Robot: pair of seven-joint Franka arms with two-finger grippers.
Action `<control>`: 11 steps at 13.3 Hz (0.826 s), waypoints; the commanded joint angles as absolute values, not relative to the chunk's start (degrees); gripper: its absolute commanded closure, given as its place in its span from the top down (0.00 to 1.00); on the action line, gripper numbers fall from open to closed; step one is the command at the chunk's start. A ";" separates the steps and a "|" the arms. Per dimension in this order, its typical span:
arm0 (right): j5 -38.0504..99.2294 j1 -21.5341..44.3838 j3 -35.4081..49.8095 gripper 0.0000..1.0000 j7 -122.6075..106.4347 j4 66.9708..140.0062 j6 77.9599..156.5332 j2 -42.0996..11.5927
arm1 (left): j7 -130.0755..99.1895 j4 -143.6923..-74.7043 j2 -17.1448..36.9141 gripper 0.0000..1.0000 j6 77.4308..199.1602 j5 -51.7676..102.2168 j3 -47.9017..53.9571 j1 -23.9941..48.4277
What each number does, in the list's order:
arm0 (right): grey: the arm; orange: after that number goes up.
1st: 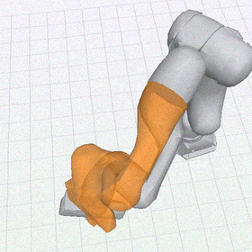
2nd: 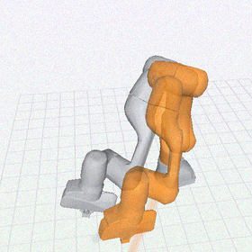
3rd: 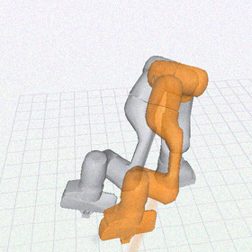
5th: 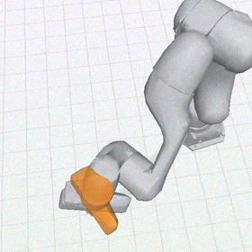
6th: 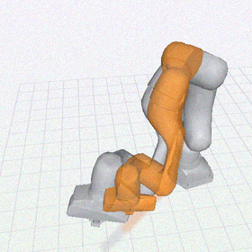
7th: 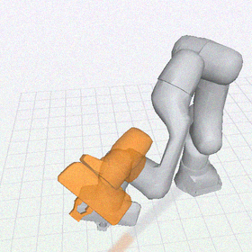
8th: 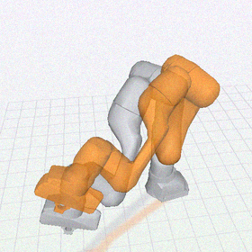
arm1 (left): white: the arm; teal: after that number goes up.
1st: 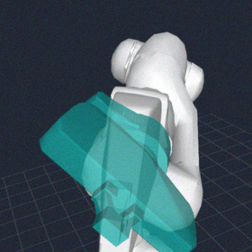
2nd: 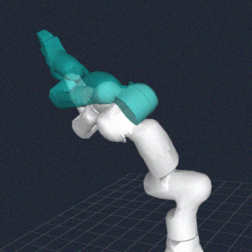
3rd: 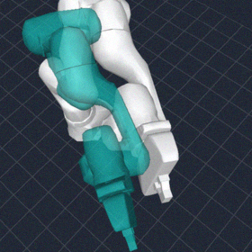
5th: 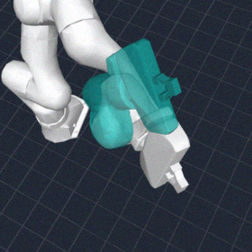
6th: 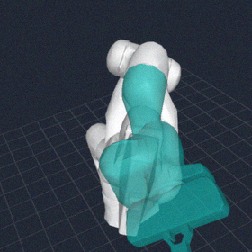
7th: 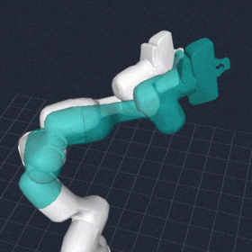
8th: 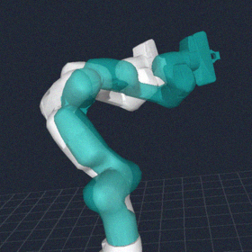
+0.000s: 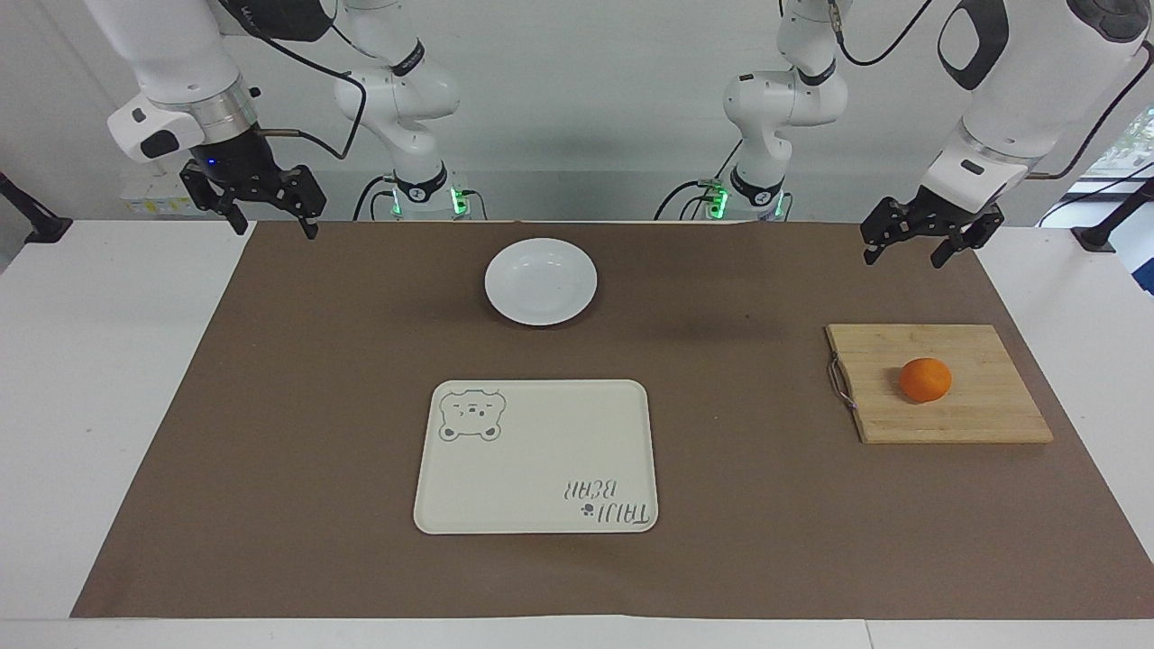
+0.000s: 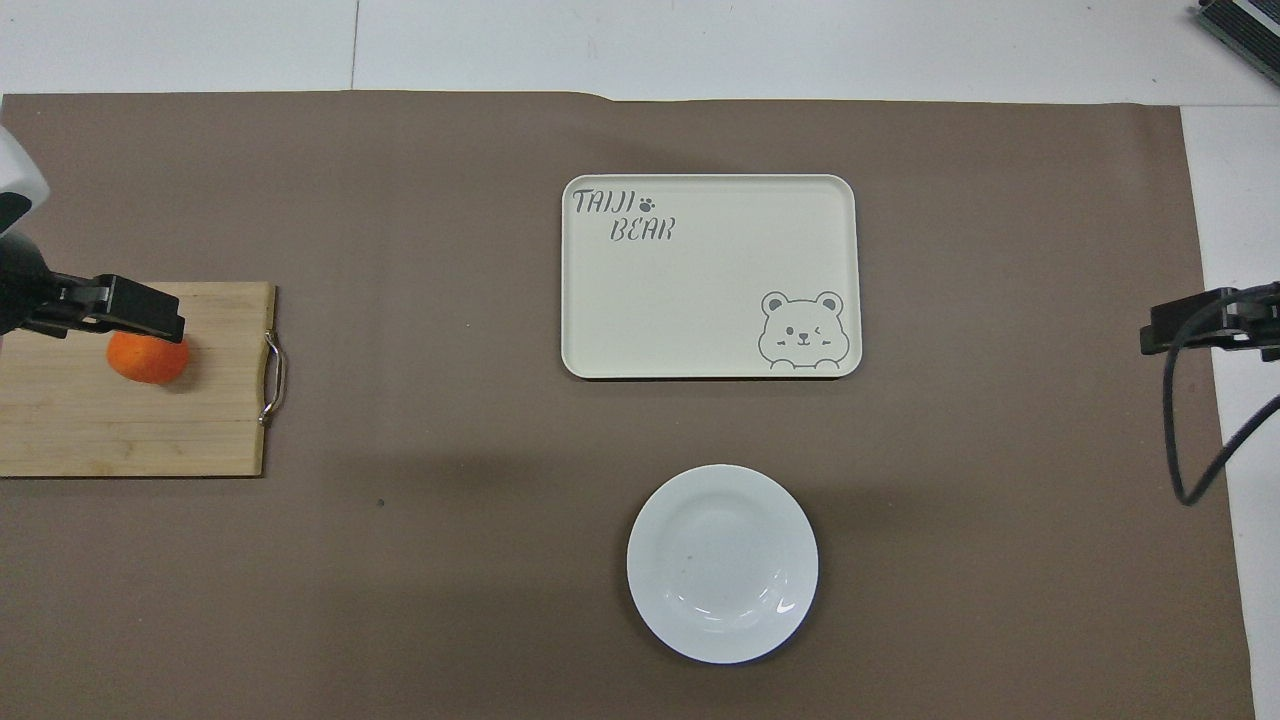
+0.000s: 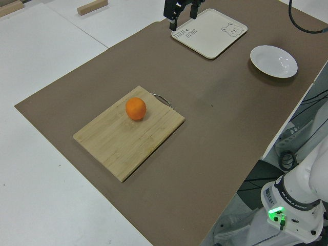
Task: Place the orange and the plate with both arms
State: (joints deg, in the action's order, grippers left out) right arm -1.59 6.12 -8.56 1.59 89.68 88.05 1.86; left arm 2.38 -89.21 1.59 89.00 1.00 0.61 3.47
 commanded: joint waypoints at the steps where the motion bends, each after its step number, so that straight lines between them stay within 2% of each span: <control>1: 0.24 5.45 -8.44 1.00 2.02 89.91 88.24 3.16 | 3.43 -89.12 1.23 1.00 87.80 0.09 0.53 3.43; 11: 0.18 5.45 -8.35 1.00 2.02 90.62 88.59 3.43 | 3.51 -89.03 1.23 1.00 89.03 0.26 0.53 3.52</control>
